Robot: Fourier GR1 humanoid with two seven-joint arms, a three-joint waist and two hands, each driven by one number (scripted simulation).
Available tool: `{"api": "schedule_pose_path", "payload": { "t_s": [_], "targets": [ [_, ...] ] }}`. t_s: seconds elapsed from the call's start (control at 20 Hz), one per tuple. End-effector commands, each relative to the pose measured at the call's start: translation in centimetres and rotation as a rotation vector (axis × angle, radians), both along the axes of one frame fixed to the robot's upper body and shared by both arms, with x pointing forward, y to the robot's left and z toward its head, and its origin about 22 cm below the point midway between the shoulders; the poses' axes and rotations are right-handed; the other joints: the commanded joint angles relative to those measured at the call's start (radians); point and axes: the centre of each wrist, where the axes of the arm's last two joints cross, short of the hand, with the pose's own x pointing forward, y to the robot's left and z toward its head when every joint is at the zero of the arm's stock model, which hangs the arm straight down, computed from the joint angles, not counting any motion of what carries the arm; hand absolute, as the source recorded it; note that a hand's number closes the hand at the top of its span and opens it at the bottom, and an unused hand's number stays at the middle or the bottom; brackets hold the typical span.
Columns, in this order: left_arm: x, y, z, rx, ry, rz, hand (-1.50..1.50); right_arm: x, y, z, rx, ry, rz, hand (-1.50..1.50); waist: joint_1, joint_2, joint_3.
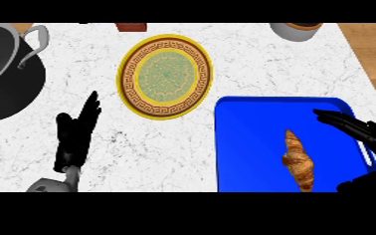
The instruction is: Pick the croissant from the tray and place it in the plate
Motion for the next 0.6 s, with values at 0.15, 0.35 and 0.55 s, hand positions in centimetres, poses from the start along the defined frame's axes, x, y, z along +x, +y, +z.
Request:
{"api": "schedule_pose_path", "payload": {
  "t_s": [0.15, 0.35, 0.55],
  "targets": [
    [0.4, -1.1, -0.1, 0.004, -0.009, -0.007, 0.0, 0.3, 1.7, 2.4, -0.307, 0.16, 0.051, -1.5, 0.005, 0.0, 0.0],
    [3.2, -1.4, -0.4, 0.003, 0.008, -0.004, 0.0, 1.3, 3.9, 2.1, -0.385, 0.209, 0.085, -1.5, 0.0, 0.004, 0.0],
    [0.7, -0.2, 0.1, 0.005, -0.005, -0.009, 0.0, 0.4, 4.1, 0.7, -0.403, 0.25, 0.056, -1.5, 0.003, 0.001, 0.0]
  ]
}}
